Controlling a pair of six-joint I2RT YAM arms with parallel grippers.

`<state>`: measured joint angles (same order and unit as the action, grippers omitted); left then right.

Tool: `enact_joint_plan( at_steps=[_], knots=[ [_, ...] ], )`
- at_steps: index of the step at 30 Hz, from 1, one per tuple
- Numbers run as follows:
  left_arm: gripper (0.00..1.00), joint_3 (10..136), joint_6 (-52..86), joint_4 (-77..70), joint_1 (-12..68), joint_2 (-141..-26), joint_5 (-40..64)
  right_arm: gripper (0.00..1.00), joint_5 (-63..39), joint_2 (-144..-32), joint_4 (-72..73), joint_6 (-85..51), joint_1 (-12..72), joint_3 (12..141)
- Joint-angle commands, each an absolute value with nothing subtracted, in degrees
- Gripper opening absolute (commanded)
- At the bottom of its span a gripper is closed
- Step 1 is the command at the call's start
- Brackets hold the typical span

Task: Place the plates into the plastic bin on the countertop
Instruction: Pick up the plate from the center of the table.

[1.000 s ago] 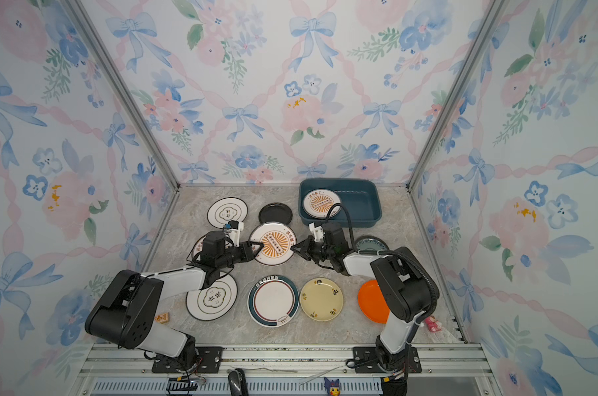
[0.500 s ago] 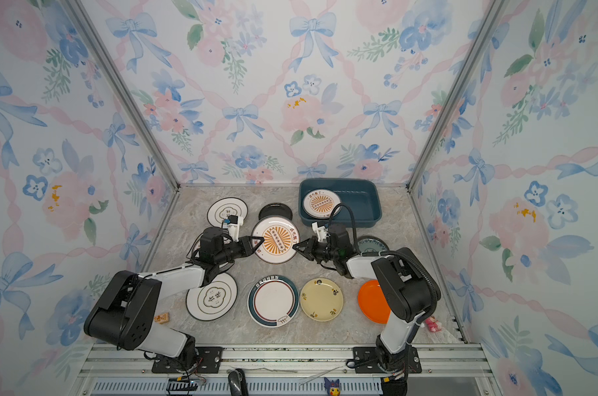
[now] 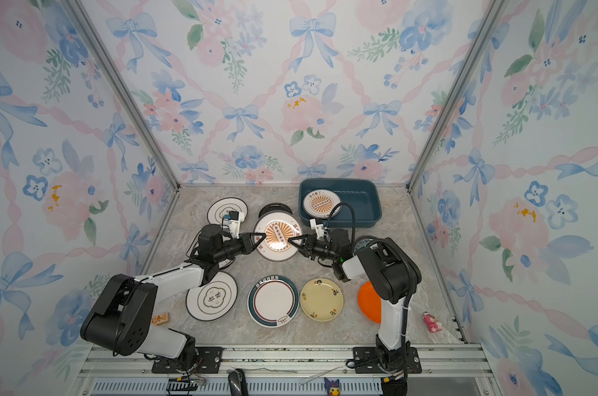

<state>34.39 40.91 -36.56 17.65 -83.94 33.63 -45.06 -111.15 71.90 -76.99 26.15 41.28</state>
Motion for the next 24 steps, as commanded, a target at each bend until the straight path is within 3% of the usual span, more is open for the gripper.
enact_joint_plan(
  at_steps=[1,5,11,20,21,24],
  knots=[
    [0.01,34.1,36.8,-34.3,19.2,-84.2,36.7,0.08,-46.1,-111.3,80.6,-79.9,27.7,44.4],
    [0.09,33.9,36.7,-34.3,19.2,-84.4,36.4,0.0,-46.0,-112.0,80.6,-80.2,27.3,44.1],
    [0.35,33.4,36.6,-34.2,19.2,-84.5,35.9,0.0,-46.0,-110.0,73.8,-77.3,26.4,44.4],
    [0.6,32.1,35.0,-33.3,19.2,-82.8,34.9,0.0,-37.0,-98.2,20.4,-49.9,26.0,54.2],
    [0.66,31.8,34.6,-33.2,19.1,-82.3,34.6,0.0,-36.3,-97.8,17.1,-48.4,25.8,55.4],
    [0.97,30.4,33.3,-32.3,19.1,-80.3,32.2,0.0,-35.3,-97.3,10.1,-45.1,24.1,58.9]
  ],
)
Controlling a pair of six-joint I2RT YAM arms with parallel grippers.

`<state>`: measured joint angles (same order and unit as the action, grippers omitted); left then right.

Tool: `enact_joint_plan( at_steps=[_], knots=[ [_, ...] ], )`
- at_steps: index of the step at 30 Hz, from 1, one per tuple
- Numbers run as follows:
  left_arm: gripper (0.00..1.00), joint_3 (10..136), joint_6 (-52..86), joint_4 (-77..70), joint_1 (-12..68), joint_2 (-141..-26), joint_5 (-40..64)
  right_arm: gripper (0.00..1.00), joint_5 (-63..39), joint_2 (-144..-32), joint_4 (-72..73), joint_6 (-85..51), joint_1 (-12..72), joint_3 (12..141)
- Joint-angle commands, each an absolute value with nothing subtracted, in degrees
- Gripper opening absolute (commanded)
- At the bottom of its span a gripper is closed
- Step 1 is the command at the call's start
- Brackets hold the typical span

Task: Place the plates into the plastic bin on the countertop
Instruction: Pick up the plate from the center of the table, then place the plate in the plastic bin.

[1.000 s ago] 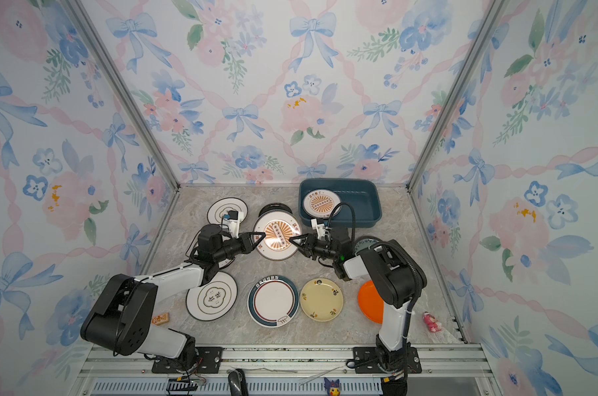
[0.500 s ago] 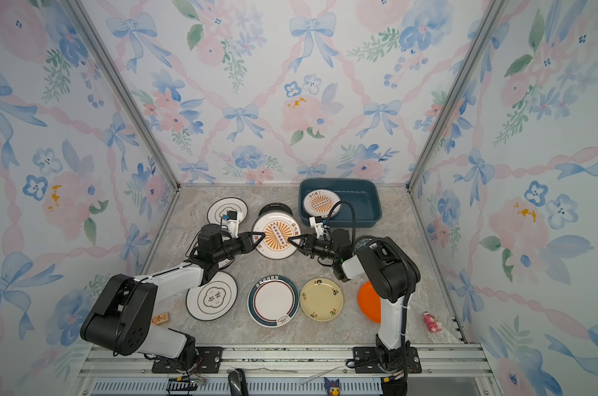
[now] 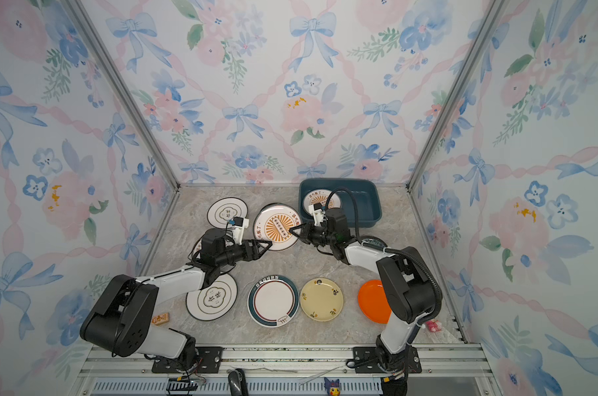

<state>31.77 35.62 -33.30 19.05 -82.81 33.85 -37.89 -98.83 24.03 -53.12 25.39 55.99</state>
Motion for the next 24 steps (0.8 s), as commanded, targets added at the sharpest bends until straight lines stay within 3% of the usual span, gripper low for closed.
enact_joint_plan(
  at_steps=[1,10,24],
  knots=[
    [0.98,30.1,32.5,-31.4,19.1,-79.3,31.4,0.0,-35.3,-97.3,8.6,-44.4,23.2,60.0],
    [0.98,28.7,29.6,-26.6,19.1,-74.5,26.1,0.0,-31.9,-101.6,-4.5,-39.0,12.3,74.0],
    [0.98,27.8,28.2,-26.0,19.4,-75.2,26.2,0.0,-33.1,-120.7,-7.8,-43.4,1.9,95.0]
  ],
)
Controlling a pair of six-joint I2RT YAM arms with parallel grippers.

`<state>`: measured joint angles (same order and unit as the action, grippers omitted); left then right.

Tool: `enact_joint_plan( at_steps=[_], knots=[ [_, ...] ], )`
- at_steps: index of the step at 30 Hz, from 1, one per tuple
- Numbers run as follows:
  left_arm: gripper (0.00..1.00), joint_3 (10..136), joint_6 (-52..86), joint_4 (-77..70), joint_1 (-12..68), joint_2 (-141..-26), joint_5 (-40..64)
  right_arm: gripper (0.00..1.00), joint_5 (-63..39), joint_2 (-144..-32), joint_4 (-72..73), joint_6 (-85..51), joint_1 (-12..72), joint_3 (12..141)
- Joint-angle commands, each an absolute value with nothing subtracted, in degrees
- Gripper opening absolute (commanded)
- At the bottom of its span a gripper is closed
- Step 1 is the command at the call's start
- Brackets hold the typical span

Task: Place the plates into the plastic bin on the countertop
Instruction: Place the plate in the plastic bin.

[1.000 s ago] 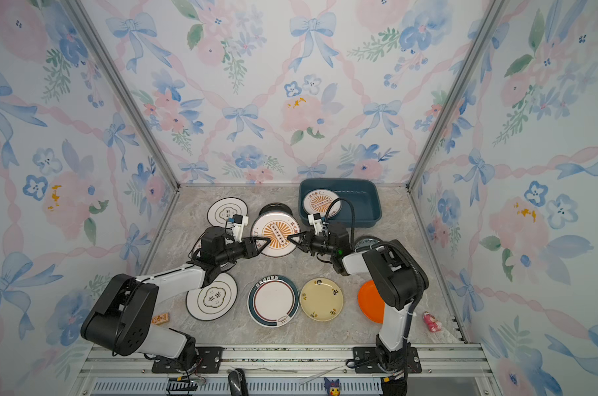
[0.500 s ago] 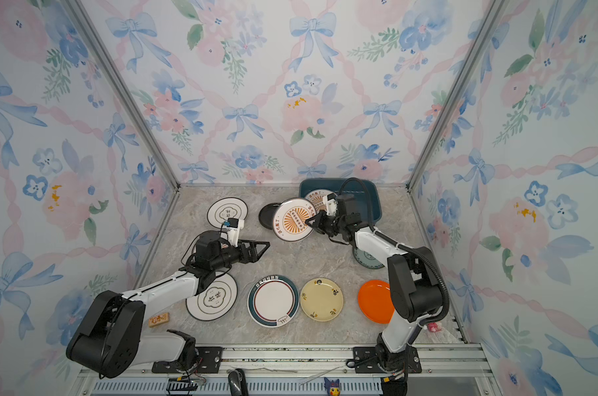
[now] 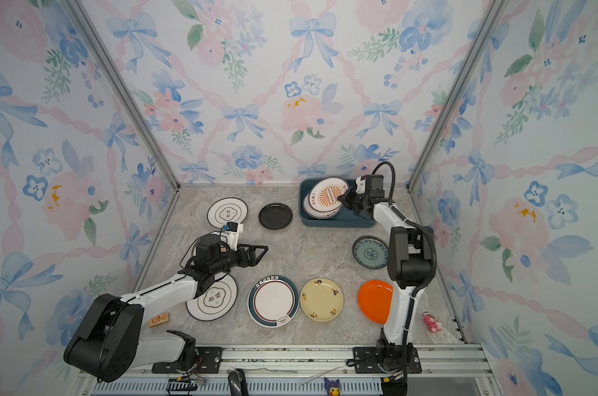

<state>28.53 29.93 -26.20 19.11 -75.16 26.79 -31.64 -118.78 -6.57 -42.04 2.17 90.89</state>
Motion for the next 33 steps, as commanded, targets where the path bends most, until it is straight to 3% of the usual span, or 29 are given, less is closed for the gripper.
enact_joint_plan(
  at_steps=[1,19,28,33],
  knots=[
    [0.98,27.7,28.2,-26.0,19.4,-75.2,26.2,0.0,-33.1,-122.1,-8.2,-43.6,1.7,96.3],
    [0.98,28.0,28.0,-26.0,19.4,-75.8,26.3,0.0,-37.2,-136.5,-3.3,-53.3,1.1,104.3],
    [0.98,28.4,28.0,-26.0,19.4,-76.6,26.6,0.37,-35.3,-136.2,-12.2,-47.6,1.5,106.2],
    [0.98,28.5,28.0,-26.0,19.4,-76.7,26.8,0.46,-31.1,-135.2,-22.1,-40.5,2.3,109.5]
  ],
)
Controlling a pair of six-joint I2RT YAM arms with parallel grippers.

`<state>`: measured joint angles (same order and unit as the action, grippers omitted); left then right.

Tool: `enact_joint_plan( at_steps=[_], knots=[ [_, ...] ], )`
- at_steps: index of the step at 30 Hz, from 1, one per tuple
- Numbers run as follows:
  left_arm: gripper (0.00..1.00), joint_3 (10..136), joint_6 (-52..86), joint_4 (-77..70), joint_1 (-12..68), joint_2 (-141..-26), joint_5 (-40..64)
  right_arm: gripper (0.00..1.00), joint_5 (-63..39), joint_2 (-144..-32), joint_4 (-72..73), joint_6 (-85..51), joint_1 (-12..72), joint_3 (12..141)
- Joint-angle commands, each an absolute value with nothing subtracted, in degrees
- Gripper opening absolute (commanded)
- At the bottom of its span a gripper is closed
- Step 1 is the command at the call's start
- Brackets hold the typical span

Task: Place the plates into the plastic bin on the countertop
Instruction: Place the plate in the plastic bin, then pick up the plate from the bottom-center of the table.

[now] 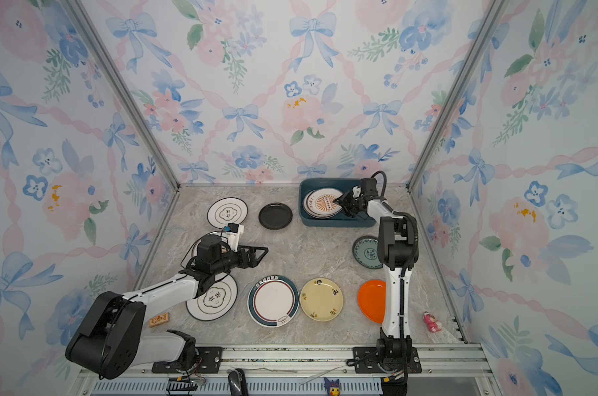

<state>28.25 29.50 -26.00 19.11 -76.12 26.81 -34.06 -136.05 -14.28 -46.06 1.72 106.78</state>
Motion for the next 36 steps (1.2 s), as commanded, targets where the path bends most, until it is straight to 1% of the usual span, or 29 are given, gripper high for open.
enact_joint_plan(
  at_steps=[1,3,7,15,19,24,31,36],
  knots=[
    [0.98,28.4,28.0,-26.0,19.4,-76.7,26.8,0.48,-30.0,-135.0,-24.3,-39.0,2.5,110.3],
    [0.98,28.4,28.0,-26.0,19.4,-76.6,26.9,0.5,-27.9,-135.0,-28.5,-36.3,2.9,112.2],
    [0.98,28.2,28.1,-26.0,19.4,-76.3,26.9,0.51,-24.3,-135.3,-35.0,-31.1,3.4,115.1],
    [0.98,28.0,28.0,-26.0,19.8,-76.0,27.0,0.52,-20.1,-133.4,-39.1,-26.7,3.4,115.1],
    [0.98,28.2,27.8,-25.9,20.3,-76.2,27.3,0.52,-16.2,-128.6,-39.5,-24.0,3.5,112.3],
    [0.98,28.5,27.6,-26.0,20.9,-76.5,27.8,0.52,-13.6,-114.1,-36.8,-20.8,3.9,100.4],
    [0.97,30.8,26.6,-26.0,23.0,-79.2,29.1,0.52,-17.4,-90.0,-30.5,-20.8,5.5,70.9],
    [0.97,33.2,25.6,-26.0,24.9,-82.2,29.6,0.52,-18.5,-78.2,-28.3,-22.5,9.8,53.6]
  ],
)
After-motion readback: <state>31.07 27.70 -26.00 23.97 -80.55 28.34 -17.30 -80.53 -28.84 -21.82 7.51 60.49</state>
